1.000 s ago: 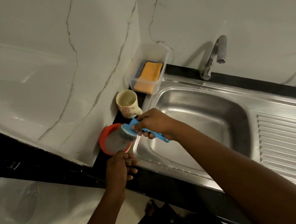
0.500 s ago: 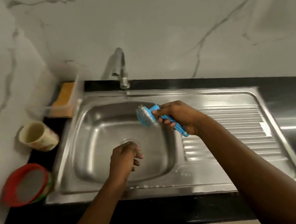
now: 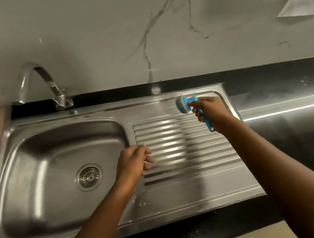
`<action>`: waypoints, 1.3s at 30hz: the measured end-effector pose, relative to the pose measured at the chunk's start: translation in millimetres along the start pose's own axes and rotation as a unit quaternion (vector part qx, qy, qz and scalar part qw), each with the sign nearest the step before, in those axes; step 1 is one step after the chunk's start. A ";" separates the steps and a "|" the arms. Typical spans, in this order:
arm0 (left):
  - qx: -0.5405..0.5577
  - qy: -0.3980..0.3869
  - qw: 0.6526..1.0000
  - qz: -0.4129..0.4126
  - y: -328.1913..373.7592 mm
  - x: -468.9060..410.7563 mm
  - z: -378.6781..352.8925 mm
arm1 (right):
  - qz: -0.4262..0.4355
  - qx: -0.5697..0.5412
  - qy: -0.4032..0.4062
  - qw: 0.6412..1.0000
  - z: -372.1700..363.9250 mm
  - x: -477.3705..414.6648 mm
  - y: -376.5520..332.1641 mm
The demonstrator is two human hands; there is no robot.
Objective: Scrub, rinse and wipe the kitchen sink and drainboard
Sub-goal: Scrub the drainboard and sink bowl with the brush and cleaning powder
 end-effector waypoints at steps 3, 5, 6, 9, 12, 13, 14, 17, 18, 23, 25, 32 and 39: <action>-0.002 0.009 1.000 0.006 -1.4 -2.9 -10.2 | 0.029 0.061 0.098 0.993 29.0 -34.3 13.3; 0.002 0.022 1.000 0.011 -3.8 -6.3 -12.1 | 0.032 0.140 0.144 0.979 30.4 -50.4 22.5; 0.002 0.028 1.000 0.014 -4.8 -7.7 -11.3 | 0.041 0.181 0.155 0.970 25.5 -54.9 24.7; -0.001 0.041 0.999 0.024 -9.5 -12.0 -6.7 | 0.092 0.218 0.138 0.962 -14.1 -60.9 28.7; -0.009 0.046 0.998 0.036 -14.1 -14.3 -2.2 | 0.127 0.230 0.076 0.962 -87.8 -58.3 35.0; -0.009 0.049 0.998 0.039 -15.0 -15.8 -1.6 | 0.146 0.246 0.043 0.957 -117.8 -55.6 34.8; -0.007 0.052 0.998 0.040 -15.0 -17.6 -1.3 | 0.168 0.264 0.012 0.950 -147.7 -52.8 33.2; 0.002 0.064 0.997 0.052 -16.8 -24.0 0.6 | 0.189 0.308 -0.044 0.932 -201.8 -46.5 30.4; 0.007 0.067 0.996 0.053 -17.4 -26.5 1.2 | 0.185 0.309 -0.053 0.931 -202.7 -48.3 32.5; 0.022 0.060 0.997 0.052 -22.7 -36.9 -1.5 | 0.150 0.270 0.037 0.950 -79.3 -76.5 27.3; 0.026 0.052 0.997 0.049 -23.4 -38.7 -4.9 | 0.116 0.261 0.101 0.953 -14.1 -85.7 18.6; 0.033 0.046 0.997 0.042 -23.2 -38.5 -3.6 | 0.100 0.235 0.130 0.958 -40.8 -96.3 25.4; 0.022 0.063 0.996 0.058 -22.3 -36.8 1.5 | 0.157 0.241 -0.040 0.957 -212.0 -70.7 23.0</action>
Point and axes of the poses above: each hand's wrist, its own x-axis away from the middle knuckle, its own z-axis out of the back of the hand, y = z × x, the point moved 6 cm from there along -x, towards the middle knuckle, and after that the axes turned 1 degree about -z, right-handed, at the moved point
